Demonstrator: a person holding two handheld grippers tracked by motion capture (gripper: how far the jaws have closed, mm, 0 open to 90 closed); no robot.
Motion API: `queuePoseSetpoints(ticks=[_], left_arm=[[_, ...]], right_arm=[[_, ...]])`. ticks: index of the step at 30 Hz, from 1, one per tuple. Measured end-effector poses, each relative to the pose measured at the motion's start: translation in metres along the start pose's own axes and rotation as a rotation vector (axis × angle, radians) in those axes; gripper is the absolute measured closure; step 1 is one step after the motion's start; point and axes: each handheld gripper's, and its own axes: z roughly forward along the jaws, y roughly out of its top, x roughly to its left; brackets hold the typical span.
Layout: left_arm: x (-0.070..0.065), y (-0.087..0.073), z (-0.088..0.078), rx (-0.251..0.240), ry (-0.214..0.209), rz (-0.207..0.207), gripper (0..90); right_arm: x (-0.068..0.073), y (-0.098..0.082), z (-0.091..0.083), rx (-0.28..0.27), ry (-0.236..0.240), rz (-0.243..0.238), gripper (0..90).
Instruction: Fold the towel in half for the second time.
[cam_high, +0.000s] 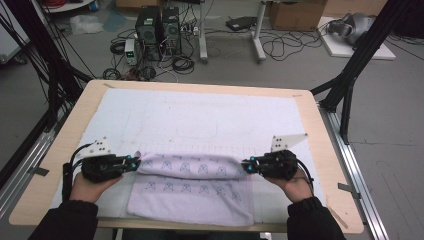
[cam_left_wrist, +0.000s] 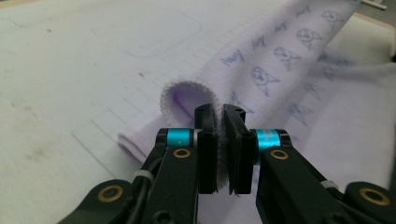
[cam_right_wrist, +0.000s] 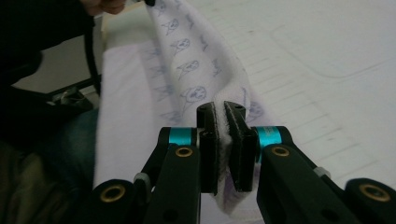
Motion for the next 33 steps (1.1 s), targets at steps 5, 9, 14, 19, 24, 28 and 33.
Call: queuePoseSetpoints(ticks=[5, 9, 14, 19, 24, 28, 33], left_arm=[[-0.014, -0.020, -0.015, 0.047, -0.030, -0.017, 60.5], [-0.016, -0.017, -0.016, 0.056, -0.011, -0.009, 54.3], [-0.010, -0.007, 0.001, 0.074, 0.001, -0.015, 49.0], [0.006, -0.002, 0.026, 0.125, 0.012, -0.044, 43.6], [0.009, -0.004, 0.037, 0.146, -0.058, -0.033, 79.2], [0.006, -0.006, 0.030, 0.148, -0.044, -0.022, 87.1], [-0.006, -0.007, 0.008, 0.101, -0.027, -0.008, 87.3]], right_arm=[[0.022, -0.026, 0.004, 0.032, 0.089, 0.027, 70.8], [0.020, -0.028, 0.004, 0.043, 0.050, 0.020, 68.8], [0.013, -0.028, 0.017, 0.096, -0.006, 0.009, 57.5], [-0.001, -0.033, 0.029, 0.128, 0.001, 0.051, 53.1], [-0.009, -0.041, 0.036, 0.173, 0.054, 0.075, 80.2], [-0.003, -0.040, 0.034, 0.168, 0.077, 0.050, 89.2], [0.005, -0.036, 0.024, 0.125, 0.066, 0.032, 89.2]])
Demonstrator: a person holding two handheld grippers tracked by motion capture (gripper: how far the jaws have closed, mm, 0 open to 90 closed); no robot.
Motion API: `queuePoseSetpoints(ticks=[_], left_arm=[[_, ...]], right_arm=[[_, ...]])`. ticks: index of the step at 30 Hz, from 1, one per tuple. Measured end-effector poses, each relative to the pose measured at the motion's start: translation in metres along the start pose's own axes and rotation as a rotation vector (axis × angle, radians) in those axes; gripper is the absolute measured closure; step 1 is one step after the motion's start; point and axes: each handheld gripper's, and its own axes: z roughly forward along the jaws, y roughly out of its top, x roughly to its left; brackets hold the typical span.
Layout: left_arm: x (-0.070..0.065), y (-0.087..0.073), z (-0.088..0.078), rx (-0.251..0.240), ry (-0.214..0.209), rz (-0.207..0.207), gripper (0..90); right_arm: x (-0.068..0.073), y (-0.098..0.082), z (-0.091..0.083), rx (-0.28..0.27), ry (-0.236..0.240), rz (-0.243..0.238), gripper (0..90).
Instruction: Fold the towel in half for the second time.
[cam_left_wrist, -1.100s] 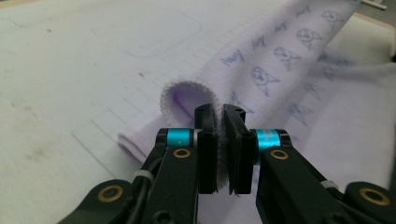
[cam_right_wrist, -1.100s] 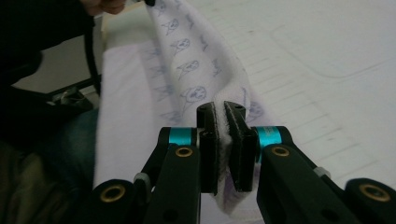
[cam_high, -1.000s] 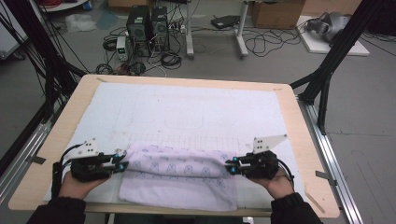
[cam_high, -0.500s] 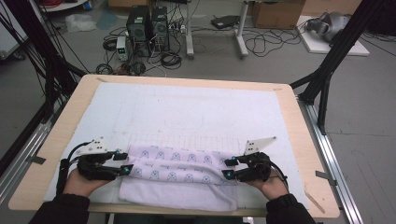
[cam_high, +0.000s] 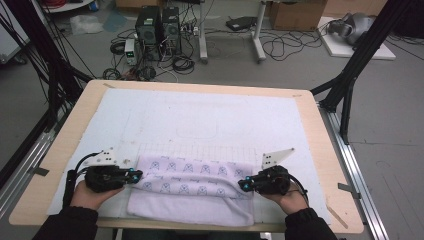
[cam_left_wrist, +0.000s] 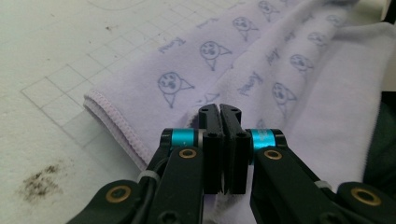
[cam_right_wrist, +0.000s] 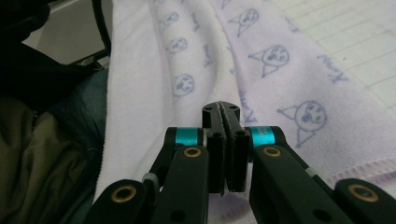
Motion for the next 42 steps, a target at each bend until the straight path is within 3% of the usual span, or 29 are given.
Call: queuePoseSetpoints(ticks=[4, 6, 7, 9, 12, 14, 18, 21, 27, 34, 39, 42], left_arm=[[-0.012, -0.010, -0.017, -0.015, -0.006, 0.006, 87.2], [-0.015, -0.015, -0.021, -0.010, -0.030, -0.002, 86.0], [-0.017, -0.016, -0.023, -0.005, -0.030, -0.003, 80.3], [-0.017, -0.013, -0.024, -0.012, -0.022, -0.014, 60.4], [-0.015, -0.005, -0.021, -0.027, -0.023, -0.010, 53.7], [-0.014, 0.001, -0.014, -0.023, -0.027, -0.010, 49.6], [-0.010, 0.001, 0.005, 0.031, -0.059, -0.019, 48.7], [-0.013, -0.004, 0.011, 0.063, -0.085, -0.012, 53.6], [-0.023, -0.016, 0.003, 0.081, -0.106, 0.000, 60.1], [-0.033, -0.031, -0.005, 0.142, -0.115, 0.010, 60.8], [-0.033, -0.023, -0.009, 0.087, -0.094, 0.032, 59.1], [-0.034, -0.022, -0.005, 0.098, -0.104, 0.041, 56.5]], right_arm=[[0.011, -0.001, -0.011, -0.015, 0.013, -0.015, 89.2], [0.016, -0.003, -0.015, -0.032, 0.026, -0.017, 87.9], [0.017, -0.003, -0.017, -0.040, 0.034, -0.024, 86.4], [0.018, -0.001, -0.019, -0.044, 0.005, -0.023, 76.2], [0.015, 0.006, -0.010, -0.041, -0.005, -0.004, 66.4], [0.012, 0.009, -0.001, -0.032, 0.012, 0.000, 65.7], [0.009, 0.010, 0.014, -0.006, 0.030, 0.003, 64.1], [0.012, 0.007, 0.019, 0.029, 0.036, -0.001, 64.3], [0.023, -0.007, 0.021, 0.069, 0.073, -0.003, 66.3], [0.037, -0.021, 0.016, 0.108, 0.088, -0.010, 66.6], [0.039, -0.016, 0.006, 0.054, 0.046, -0.052, 67.0], [0.041, -0.017, 0.005, 0.069, 0.076, -0.072, 61.2]])
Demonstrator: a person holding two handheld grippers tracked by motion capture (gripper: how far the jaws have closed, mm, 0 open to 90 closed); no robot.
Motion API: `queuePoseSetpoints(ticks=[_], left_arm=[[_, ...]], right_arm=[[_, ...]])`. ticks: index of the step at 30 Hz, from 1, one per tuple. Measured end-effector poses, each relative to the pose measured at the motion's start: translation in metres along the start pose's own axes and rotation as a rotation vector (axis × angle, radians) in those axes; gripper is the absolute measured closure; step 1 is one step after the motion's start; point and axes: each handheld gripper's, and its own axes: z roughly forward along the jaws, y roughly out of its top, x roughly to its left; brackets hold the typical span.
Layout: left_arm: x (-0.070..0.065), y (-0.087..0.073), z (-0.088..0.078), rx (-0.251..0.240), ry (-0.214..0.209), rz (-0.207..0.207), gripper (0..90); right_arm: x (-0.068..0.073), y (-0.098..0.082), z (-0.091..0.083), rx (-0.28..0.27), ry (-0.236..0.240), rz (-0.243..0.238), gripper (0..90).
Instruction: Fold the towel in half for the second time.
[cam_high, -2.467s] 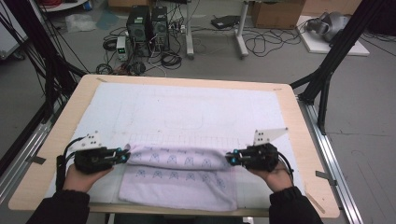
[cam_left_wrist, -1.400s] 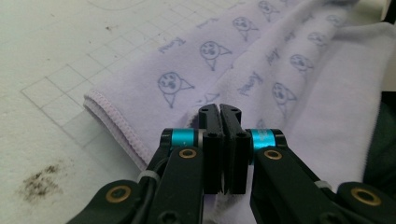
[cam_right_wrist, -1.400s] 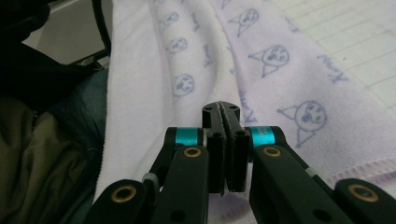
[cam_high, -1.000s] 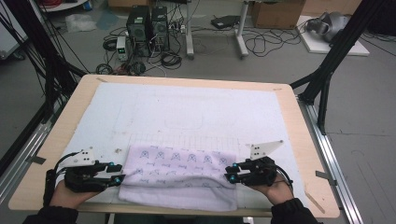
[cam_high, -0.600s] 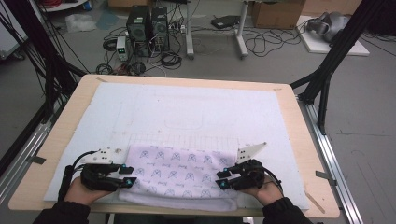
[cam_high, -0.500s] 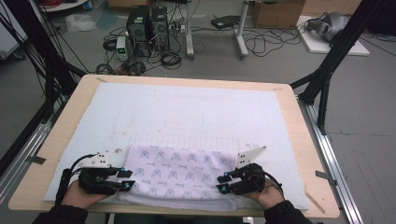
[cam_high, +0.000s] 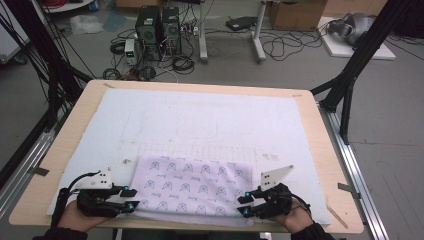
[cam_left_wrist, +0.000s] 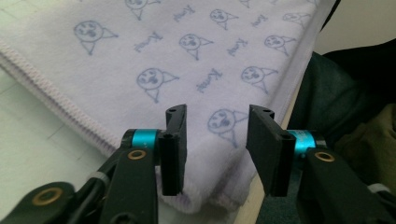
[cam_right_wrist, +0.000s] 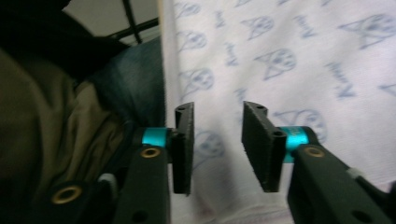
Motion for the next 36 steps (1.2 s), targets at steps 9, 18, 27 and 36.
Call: queuePoseSetpoints(ticks=[9, 18, 27, 36], left_arm=[[-0.001, -0.005, 0.011, 0.022, 0.006, 0.010, 70.4], [0.022, 0.026, 0.002, -0.080, 0.140, 0.011, 53.1], [0.079, 0.036, 0.037, -0.032, 0.279, -0.116, 45.9], [0.086, 0.034, 0.042, 0.001, 0.271, -0.165, 68.0]], right_arm=[[-0.004, -0.007, 0.013, 0.035, 0.003, -0.011, 63.1], [-0.036, 0.014, -0.018, -0.086, -0.219, 0.068, 45.7], [-0.090, 0.008, -0.011, -0.052, -0.297, 0.170, 41.0], [-0.097, 0.007, 0.001, -0.016, -0.212, 0.155, 74.6]])
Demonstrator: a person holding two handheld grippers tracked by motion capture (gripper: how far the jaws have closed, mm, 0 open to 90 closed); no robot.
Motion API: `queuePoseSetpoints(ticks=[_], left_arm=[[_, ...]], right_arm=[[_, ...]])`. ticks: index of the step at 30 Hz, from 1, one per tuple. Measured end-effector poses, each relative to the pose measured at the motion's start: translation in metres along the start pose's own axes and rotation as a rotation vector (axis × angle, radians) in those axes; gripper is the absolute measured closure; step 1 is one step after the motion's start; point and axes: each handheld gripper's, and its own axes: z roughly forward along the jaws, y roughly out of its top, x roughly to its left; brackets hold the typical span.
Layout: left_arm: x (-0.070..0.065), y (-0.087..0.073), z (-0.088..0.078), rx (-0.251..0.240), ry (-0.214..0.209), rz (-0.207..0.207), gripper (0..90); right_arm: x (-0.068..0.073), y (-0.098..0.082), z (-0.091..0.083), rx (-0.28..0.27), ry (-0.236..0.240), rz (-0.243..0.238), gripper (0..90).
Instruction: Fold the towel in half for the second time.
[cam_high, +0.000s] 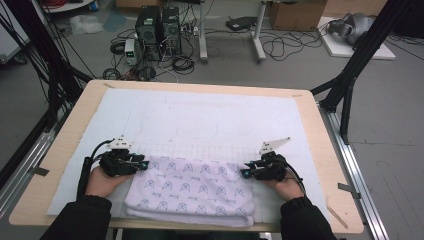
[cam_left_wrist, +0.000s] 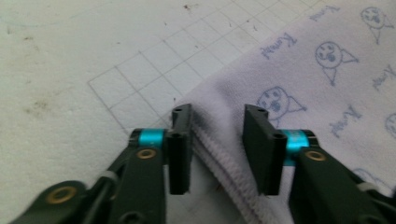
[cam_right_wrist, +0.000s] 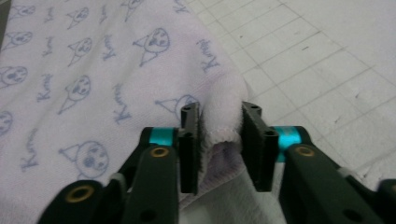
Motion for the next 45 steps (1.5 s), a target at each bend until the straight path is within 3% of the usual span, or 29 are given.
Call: queuePoseSetpoints(ticks=[2, 3, 6, 10, 14, 20, 21, 22, 23, 24, 25, 27, 28, 30, 32, 36, 41, 44, 45], left_arm=[[-0.003, 0.000, 0.001, -0.003, -0.010, 0.021, 77.5], [-0.005, 0.000, 0.001, -0.003, 0.003, 0.037, 80.0], [-0.009, 0.002, -0.001, -0.014, 0.030, 0.059, 82.2], [-0.010, 0.012, -0.005, -0.063, 0.063, 0.074, 82.7], [-0.002, 0.036, -0.007, -0.115, 0.119, 0.083, 82.8], [0.022, 0.086, -0.012, -0.208, 0.187, 0.072, 82.9], [0.027, 0.093, -0.010, -0.223, 0.201, 0.067, 81.9], [0.031, 0.098, -0.008, -0.230, 0.234, 0.057, 76.3], [0.035, 0.101, -0.007, -0.223, 0.265, 0.025, 61.9], [0.040, 0.100, -0.006, -0.223, 0.263, -0.013, 51.3], [0.044, 0.098, -0.006, -0.216, 0.248, -0.032, 49.9], [0.044, 0.092, -0.005, -0.162, 0.211, -0.004, 49.6], [0.042, 0.087, -0.005, -0.169, 0.204, 0.015, 50.2], [0.039, 0.076, -0.005, -0.170, 0.164, 0.011, 53.0], [0.035, 0.063, -0.003, -0.149, 0.140, 0.043, 56.0], [0.026, 0.040, -0.001, -0.117, 0.059, 0.049, 63.5], [0.017, 0.019, 0.002, -0.087, 0.016, 0.055, 66.3], [0.014, 0.015, 0.007, -0.039, -0.017, 0.069, 65.4], [0.013, 0.014, 0.008, -0.023, -0.007, 0.076, 65.3]], right_arm=[[0.001, 0.001, -0.001, 0.004, 0.002, -0.004, 78.2], [0.002, 0.001, -0.001, 0.004, 0.003, -0.009, 79.3], [0.004, 0.004, -0.003, 0.001, -0.009, -0.022, 80.5], [0.001, 0.016, -0.010, -0.019, -0.032, -0.036, 81.6], [-0.008, 0.037, -0.017, -0.031, -0.090, -0.050, 81.8], [-0.035, 0.080, -0.034, -0.081, -0.189, -0.047, 81.6], [-0.041, 0.088, -0.036, -0.094, -0.208, -0.046, 78.6], [-0.048, 0.095, -0.038, -0.117, -0.235, -0.038, 67.2], [-0.055, 0.099, -0.039, -0.146, -0.254, -0.011, 59.9], [-0.061, 0.101, -0.039, -0.154, -0.247, 0.022, 58.3], [-0.063, 0.101, -0.037, -0.154, -0.256, 0.034, 55.1], [-0.063, 0.096, -0.032, -0.125, -0.258, 0.047, 52.5], [-0.062, 0.092, -0.029, -0.123, -0.243, 0.040, 52.7], [-0.057, 0.084, -0.025, -0.116, -0.227, 0.039, 53.1], [-0.052, 0.077, -0.022, -0.111, -0.202, 0.038, 54.9], [-0.036, 0.064, -0.016, -0.091, -0.169, 0.018, 62.2], [-0.022, 0.051, -0.008, -0.061, -0.127, -0.006, 66.6], [-0.019, 0.045, 0.000, 0.013, -0.105, -0.004, 66.7], [-0.019, 0.043, 0.002, 0.039, -0.110, -0.016, 66.9]])
